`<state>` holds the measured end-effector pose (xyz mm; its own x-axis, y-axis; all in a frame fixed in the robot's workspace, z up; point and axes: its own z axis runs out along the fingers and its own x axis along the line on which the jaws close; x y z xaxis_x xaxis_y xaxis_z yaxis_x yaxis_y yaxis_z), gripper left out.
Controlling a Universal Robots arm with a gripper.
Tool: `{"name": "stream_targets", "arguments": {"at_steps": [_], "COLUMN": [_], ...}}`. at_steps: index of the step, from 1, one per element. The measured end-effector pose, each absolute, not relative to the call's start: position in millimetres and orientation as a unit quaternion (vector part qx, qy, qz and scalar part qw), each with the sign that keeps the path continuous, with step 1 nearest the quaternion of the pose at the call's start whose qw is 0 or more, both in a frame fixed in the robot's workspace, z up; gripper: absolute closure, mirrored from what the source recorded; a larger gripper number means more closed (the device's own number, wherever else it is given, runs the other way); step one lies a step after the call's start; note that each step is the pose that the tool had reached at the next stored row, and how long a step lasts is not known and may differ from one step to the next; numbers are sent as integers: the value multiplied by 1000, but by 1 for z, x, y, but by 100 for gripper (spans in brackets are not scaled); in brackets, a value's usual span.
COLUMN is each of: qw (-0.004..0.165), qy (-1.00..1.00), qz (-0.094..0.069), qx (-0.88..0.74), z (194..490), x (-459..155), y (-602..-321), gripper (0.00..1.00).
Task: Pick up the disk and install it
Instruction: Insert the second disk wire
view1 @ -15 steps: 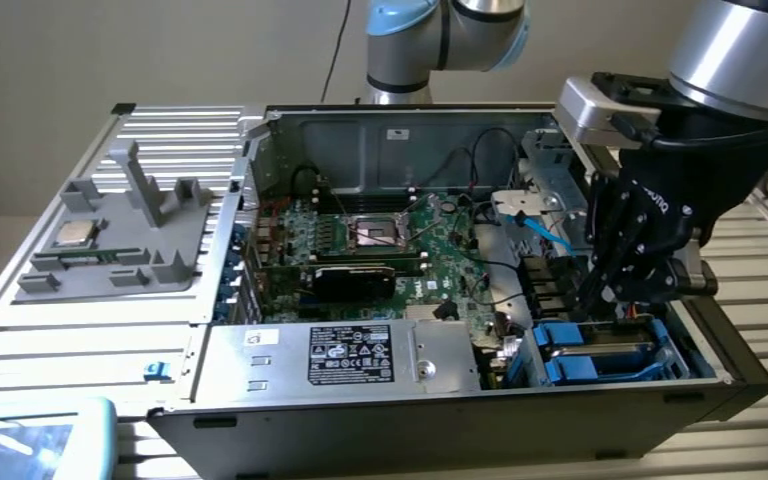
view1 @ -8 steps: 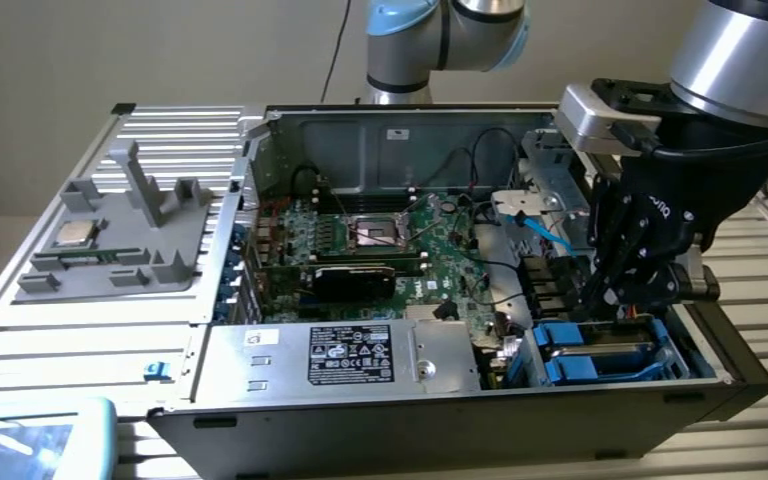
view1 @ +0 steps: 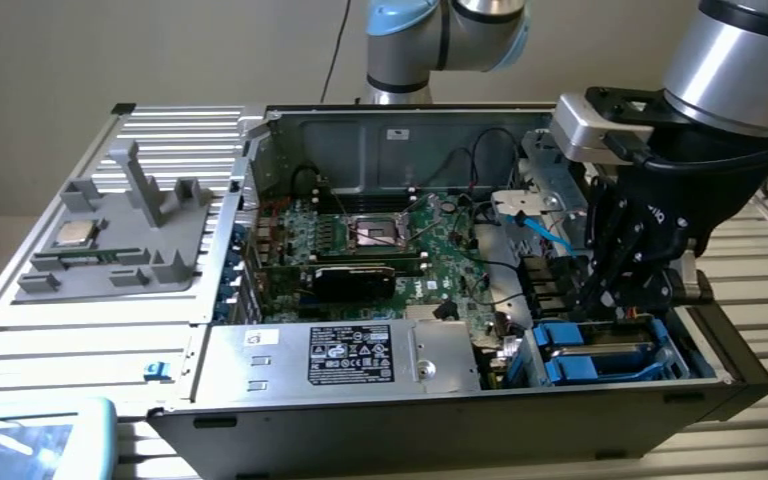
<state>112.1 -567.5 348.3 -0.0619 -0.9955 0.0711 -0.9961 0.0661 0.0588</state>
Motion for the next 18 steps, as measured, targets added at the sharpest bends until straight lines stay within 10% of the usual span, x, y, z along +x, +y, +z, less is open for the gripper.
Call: {"name": "stream_targets", "arguments": {"at_steps": [18], "qw": [34], "qy": [-726], "qz": [2], "qx": [687], "z": [347], "x": [111], "y": [-573], "gripper": [84]}}
